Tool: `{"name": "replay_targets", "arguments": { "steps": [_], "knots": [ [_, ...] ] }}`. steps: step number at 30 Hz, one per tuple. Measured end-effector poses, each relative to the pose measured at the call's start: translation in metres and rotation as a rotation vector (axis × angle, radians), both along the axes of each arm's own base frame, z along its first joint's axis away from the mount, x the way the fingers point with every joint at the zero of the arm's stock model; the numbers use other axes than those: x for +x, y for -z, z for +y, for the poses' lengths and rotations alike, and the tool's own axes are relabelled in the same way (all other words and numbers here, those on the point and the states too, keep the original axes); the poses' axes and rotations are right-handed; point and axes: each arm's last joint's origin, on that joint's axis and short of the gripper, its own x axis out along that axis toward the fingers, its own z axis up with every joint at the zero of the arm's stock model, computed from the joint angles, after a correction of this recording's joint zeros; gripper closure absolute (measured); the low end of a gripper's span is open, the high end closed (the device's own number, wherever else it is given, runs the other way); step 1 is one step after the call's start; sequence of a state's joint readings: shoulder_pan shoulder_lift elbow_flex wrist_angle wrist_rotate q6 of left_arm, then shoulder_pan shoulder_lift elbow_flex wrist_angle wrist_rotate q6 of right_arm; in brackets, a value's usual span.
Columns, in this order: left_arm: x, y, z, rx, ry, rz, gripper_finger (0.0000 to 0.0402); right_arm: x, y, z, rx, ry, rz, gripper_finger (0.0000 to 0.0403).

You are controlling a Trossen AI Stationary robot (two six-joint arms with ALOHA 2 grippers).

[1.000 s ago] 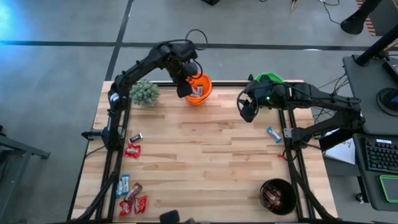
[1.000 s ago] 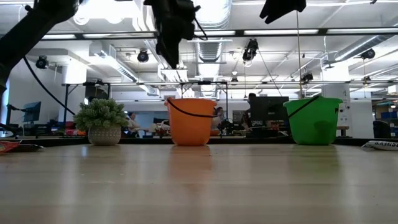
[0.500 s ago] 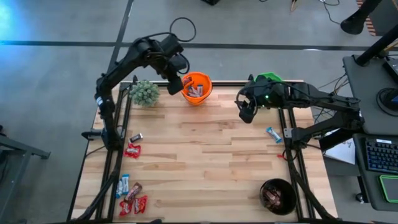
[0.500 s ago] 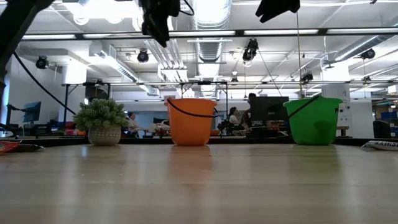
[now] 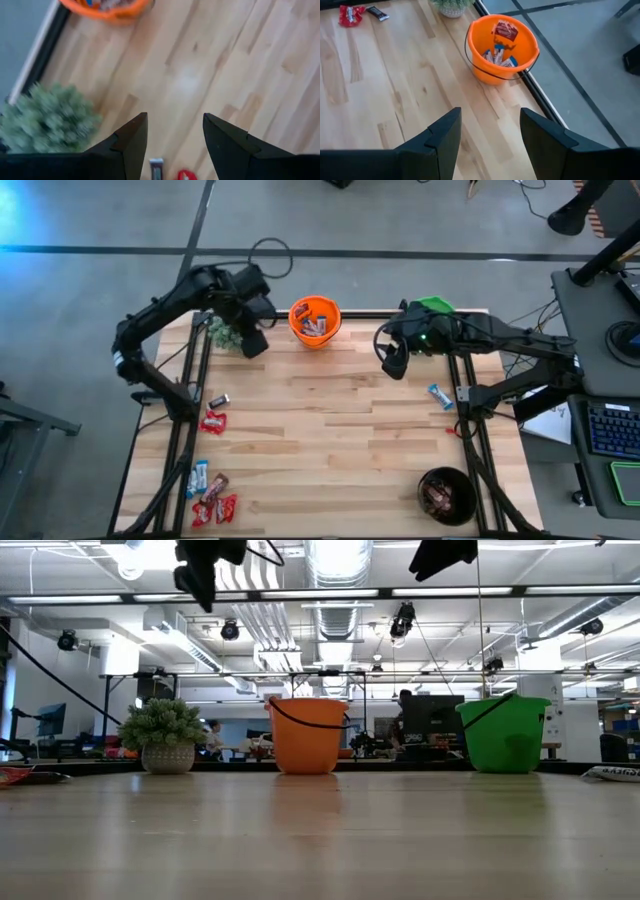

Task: Organize candy in baskets
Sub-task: Put the brown chocolate bar into the black bucket

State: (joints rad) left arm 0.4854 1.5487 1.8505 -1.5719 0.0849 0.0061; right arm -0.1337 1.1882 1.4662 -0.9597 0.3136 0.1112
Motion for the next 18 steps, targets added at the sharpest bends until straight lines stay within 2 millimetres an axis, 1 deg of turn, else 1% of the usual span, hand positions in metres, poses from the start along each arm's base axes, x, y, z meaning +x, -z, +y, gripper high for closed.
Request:
{"name": "replay_targets", "arguments": {
  "steps": [9,18],
  "knots": [
    [-0.023,0.027,-0.034,-0.067,-0.035,0.065,0.0228,0.002,0.001,0.0,0.031,0.031,-0.012,0.0213],
    [-0.052,0.066,-0.055,-0.093,-0.079,0.176,0.0228,0.002,0.001,0.0,0.081,0.082,-0.043,0.0213]
  ]
}}
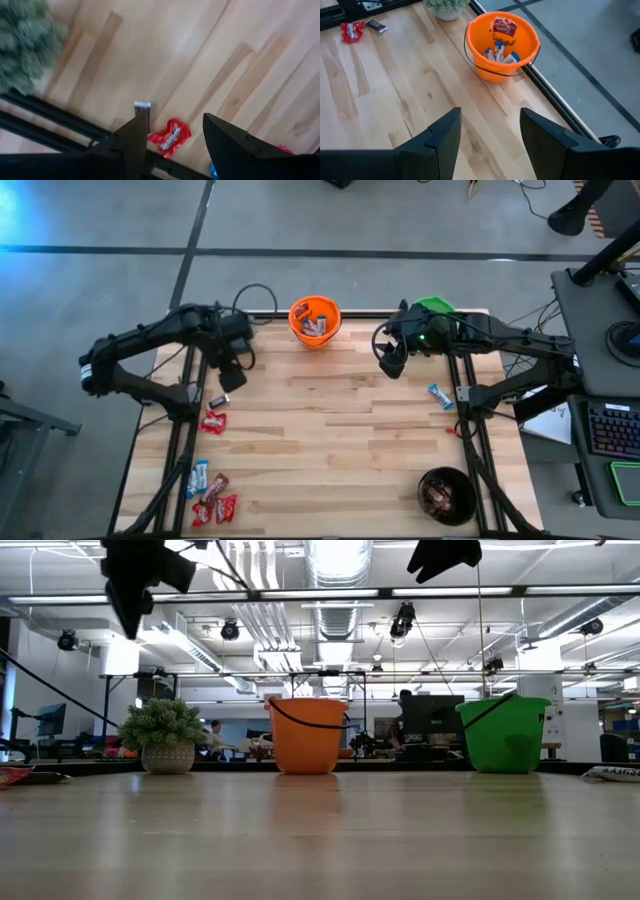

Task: Organize candy in baskets
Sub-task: Put the brown chocolate bar into the black bucket

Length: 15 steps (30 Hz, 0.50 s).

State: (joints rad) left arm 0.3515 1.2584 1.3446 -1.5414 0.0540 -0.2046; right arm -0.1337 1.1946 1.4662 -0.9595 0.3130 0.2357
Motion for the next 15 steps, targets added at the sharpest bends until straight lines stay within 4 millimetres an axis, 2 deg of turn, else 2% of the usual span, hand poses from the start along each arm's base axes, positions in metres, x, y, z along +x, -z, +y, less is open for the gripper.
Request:
{"name": "replay_targets", "arguments": {
  "steps": [9,15],
  "knots": [
    [-0.019,0.036,-0.008,-0.02,-0.018,0.024,0.0228,0.001,-0.001,0.0,-0.002,0.0,-0.012,0.0213],
    [-0.027,0.061,-0.011,-0.053,-0.07,0.11,0.0228,0.001,-0.001,0.0,-0.002,0.0,-0.015,0.0213]
  ]
}}
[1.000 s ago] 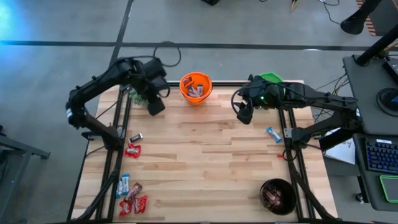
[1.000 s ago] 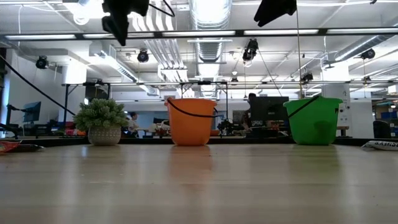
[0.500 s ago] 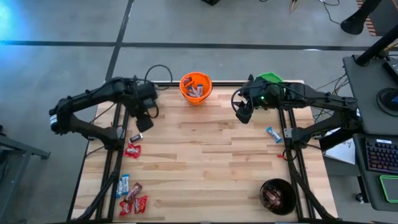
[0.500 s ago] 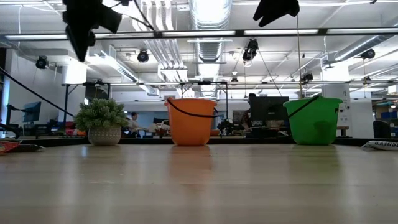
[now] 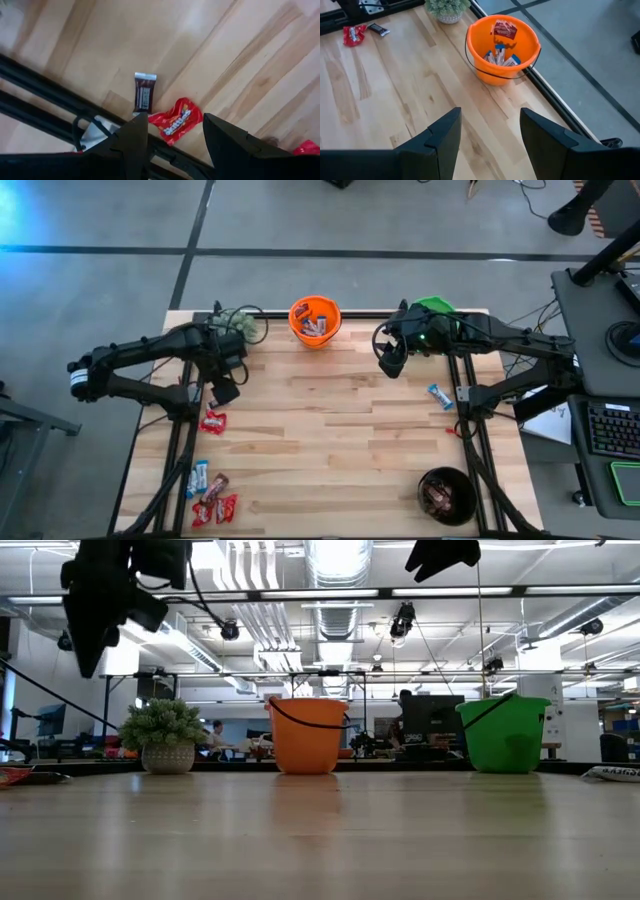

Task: Organize candy in baskets
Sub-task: Put the brown chocolate bar into the black bucket

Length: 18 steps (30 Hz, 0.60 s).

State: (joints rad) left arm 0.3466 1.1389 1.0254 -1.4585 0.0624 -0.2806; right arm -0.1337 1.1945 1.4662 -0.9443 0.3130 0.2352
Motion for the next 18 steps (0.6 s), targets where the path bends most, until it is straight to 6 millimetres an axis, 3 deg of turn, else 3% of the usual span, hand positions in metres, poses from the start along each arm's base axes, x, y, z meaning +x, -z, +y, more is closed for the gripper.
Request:
{"name": "replay_targets", "arguments": {
  "steps": [9,18],
  "knots": [
    [0.0,0.029,0.0,-0.054,-0.053,0.123,0.0228,0.0,0.0,0.0,-0.008,-0.008,0.004,0.0213],
    [0.003,0.035,-0.001,-0.124,0.065,0.116,0.0228,-0.001,0.0,0.0,-0.034,-0.034,0.027,0.0213]
  ]
}}
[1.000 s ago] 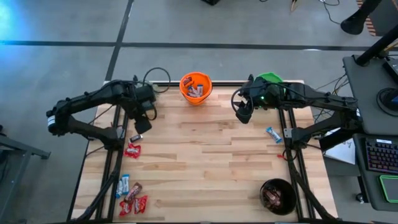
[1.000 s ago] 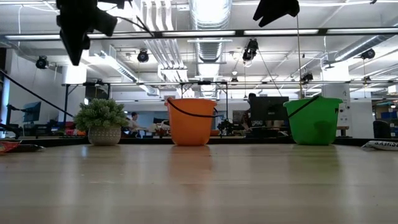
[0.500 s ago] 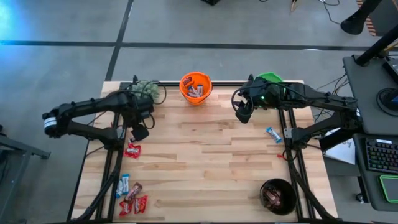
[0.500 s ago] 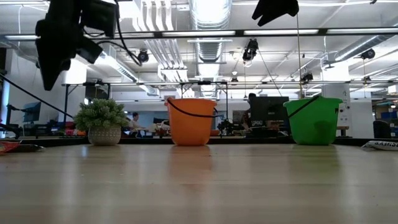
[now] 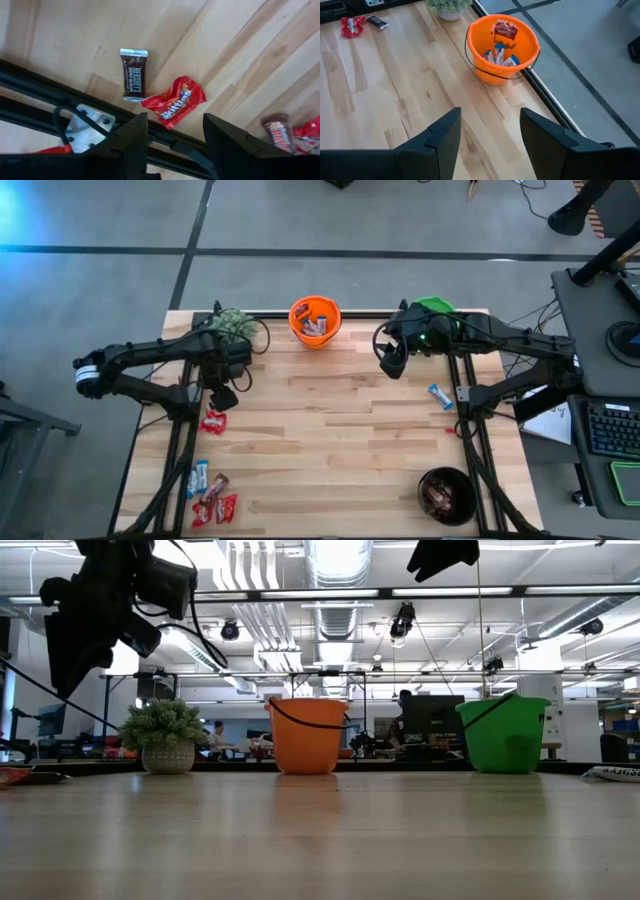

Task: Organize candy in baskets
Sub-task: Put the brown chocolate bar into the black bucket

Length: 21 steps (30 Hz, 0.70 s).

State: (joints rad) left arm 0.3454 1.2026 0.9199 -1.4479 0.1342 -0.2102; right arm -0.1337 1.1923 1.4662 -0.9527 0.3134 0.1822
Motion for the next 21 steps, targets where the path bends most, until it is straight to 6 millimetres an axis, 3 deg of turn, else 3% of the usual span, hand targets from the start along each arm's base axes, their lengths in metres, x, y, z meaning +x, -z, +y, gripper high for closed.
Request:
{"name": "replay_targets", "arguments": {
  "steps": [8,15,21],
  "knots": [
    [-0.001,0.007,0.0,0.046,0.029,0.011,0.0228,0.0,0.0,0.0,0.022,0.021,-0.013,0.0213],
    [-0.011,0.039,-0.003,0.042,-0.017,0.089,0.0229,0.0,0.0,0.0,0.042,0.027,-0.022,0.0213],
    [-0.002,0.037,0.001,0.105,-0.028,0.015,0.0236,0.0,0.0,0.001,0.062,0.015,-0.026,0.0213]
  ]
}}
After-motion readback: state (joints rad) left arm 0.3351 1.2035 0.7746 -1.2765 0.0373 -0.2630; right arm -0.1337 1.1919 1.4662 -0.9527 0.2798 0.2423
